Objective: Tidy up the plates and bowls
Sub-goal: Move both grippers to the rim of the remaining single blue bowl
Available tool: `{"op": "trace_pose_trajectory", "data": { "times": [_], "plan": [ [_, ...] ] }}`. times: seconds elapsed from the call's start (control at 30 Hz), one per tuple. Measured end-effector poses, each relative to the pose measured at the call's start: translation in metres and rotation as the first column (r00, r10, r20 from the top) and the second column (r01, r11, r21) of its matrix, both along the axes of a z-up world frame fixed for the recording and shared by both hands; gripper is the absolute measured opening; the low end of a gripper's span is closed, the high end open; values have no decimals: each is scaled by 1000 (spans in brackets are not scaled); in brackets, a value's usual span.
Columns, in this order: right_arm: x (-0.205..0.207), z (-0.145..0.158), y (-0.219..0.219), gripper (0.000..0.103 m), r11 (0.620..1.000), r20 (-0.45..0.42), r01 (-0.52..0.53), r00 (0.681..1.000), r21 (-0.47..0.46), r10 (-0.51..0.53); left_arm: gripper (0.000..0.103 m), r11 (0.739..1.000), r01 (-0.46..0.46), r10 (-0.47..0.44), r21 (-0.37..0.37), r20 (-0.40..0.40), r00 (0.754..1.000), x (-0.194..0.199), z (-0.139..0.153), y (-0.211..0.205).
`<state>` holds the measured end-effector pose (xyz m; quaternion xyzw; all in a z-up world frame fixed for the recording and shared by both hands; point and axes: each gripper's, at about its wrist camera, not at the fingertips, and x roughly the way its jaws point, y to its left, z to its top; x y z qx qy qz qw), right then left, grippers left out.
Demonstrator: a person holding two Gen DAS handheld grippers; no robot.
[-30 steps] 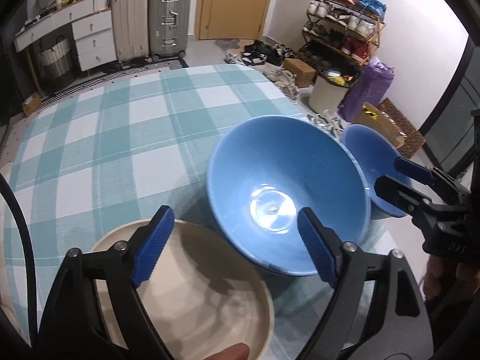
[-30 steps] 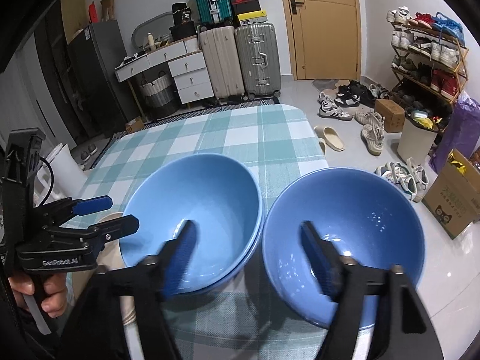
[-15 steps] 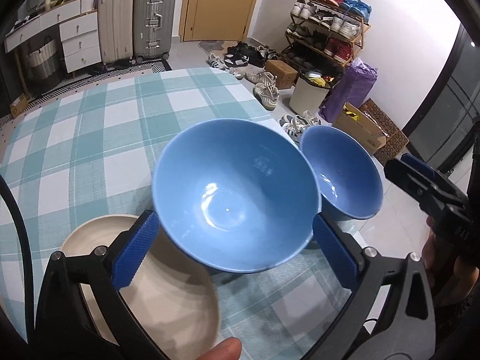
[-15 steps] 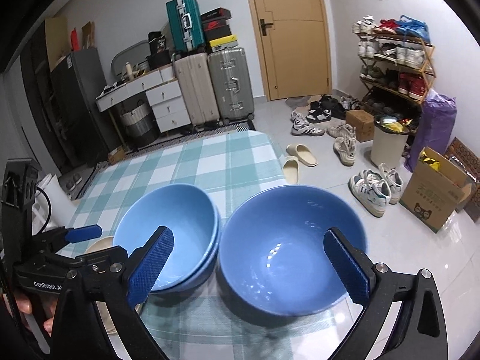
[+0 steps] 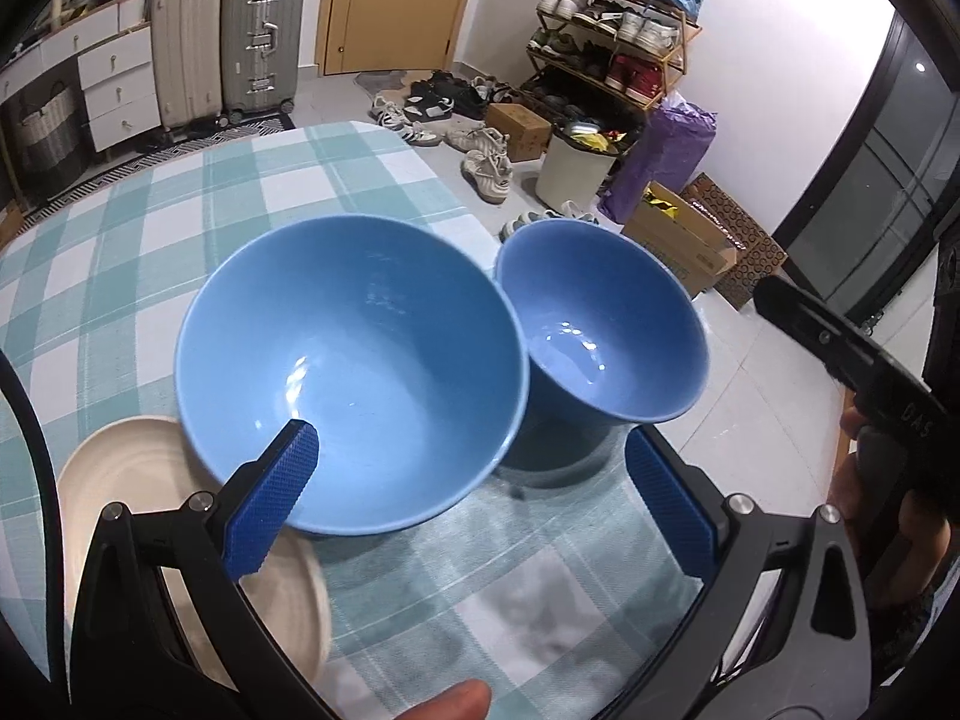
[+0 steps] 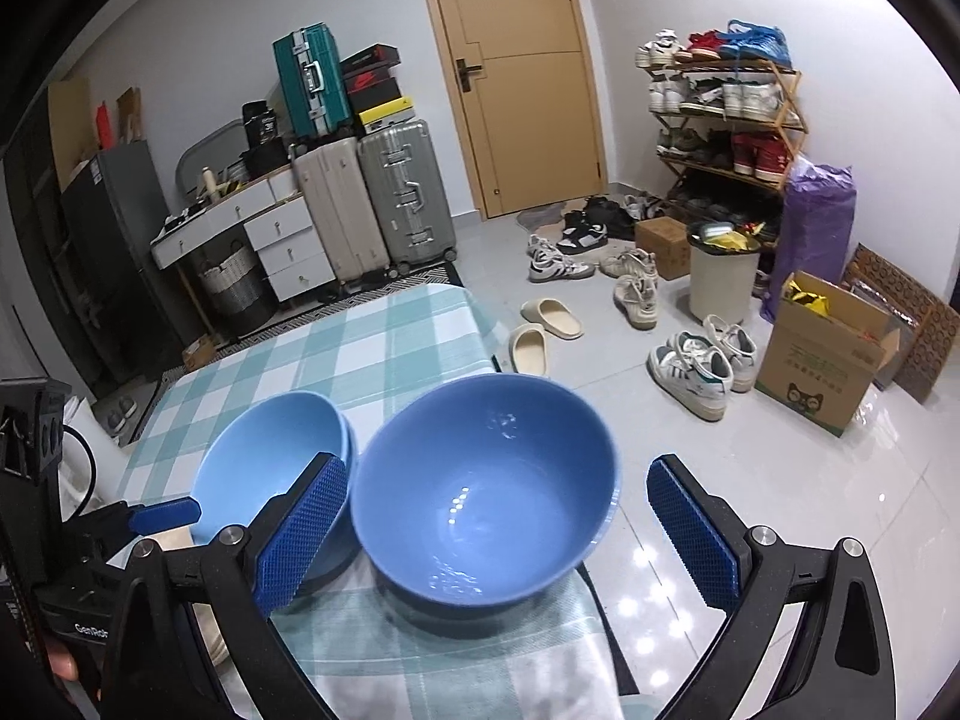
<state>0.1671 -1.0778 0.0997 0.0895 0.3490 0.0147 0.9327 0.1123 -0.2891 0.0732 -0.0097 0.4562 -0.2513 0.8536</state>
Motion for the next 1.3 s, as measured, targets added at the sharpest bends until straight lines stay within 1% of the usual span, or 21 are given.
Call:
{"op": "trace_pose_trajectory", "data": {
  "times": [0.07,0.13,0.2,0.23,0.3,0.33,0.37,0.4,0.5,0.7,0.77,0.9,1.03,1.1,1.3],
  "plan": [
    [-2,-1,-4,102,1000,0,6,1000,1,-6,102,1000,5,-5,-13,-9,1000,-1,2,-5],
    [-4,-2,-10,102,1000,-2,13,1000,4,-13,97,999,30,-30,-34,-20,999,-2,3,-10],
    [-5,-3,-15,102,1000,-2,22,1000,7,-22,83,997,56,-57,-51,-35,998,-4,4,-15],
    [-7,-4,-18,102,1000,-3,28,1000,10,-28,80,995,72,-75,-63,-48,996,-4,3,-18],
    [-7,-7,-22,102,999,-4,38,999,19,-38,70,989,104,-113,-104,-78,991,-3,1,-22],
    [-7,-8,-25,102,999,-7,42,999,25,-42,66,985,114,-126,-126,-93,988,-3,-1,-23],
    [-7,-10,-26,102,999,-8,45,999,29,-45,60,984,115,-130,-139,-104,986,-3,-2,-25],
    [-7,-12,-29,102,998,-11,49,999,35,-48,55,982,115,-133,-147,-114,985,-3,-3,-27],
    [-7,-16,-33,102,998,-17,52,999,46,-51,52,981,122,-142,-154,-128,982,-3,-6,-36],
    [-4,-28,-39,102,997,-42,55,998,51,-52,52,986,111,-130,-126,-150,980,-1,-15,-51],
    [-2,-32,-41,100,997,-48,52,998,57,-49,52,986,117,-135,-120,-158,978,-1,-19,-56],
    [8,-43,-47,82,996,-68,38,997,76,-33,52,988,114,-131,-107,-169,977,0,-26,-64],
    [19,-57,-52,71,994,-96,46,995,95,-37,52,990,104,-118,-91,-163,980,3,-30,-69],
    [24,-62,-54,68,994,-102,40,994,106,-29,51,990,103,-117,-93,-163,980,6,-32,-70],
    [37,-74,-50,50,994,-113,24,993,111,-11,51,991,103,-116,-84,-170,979,13,-39,-77]
  ]
}}
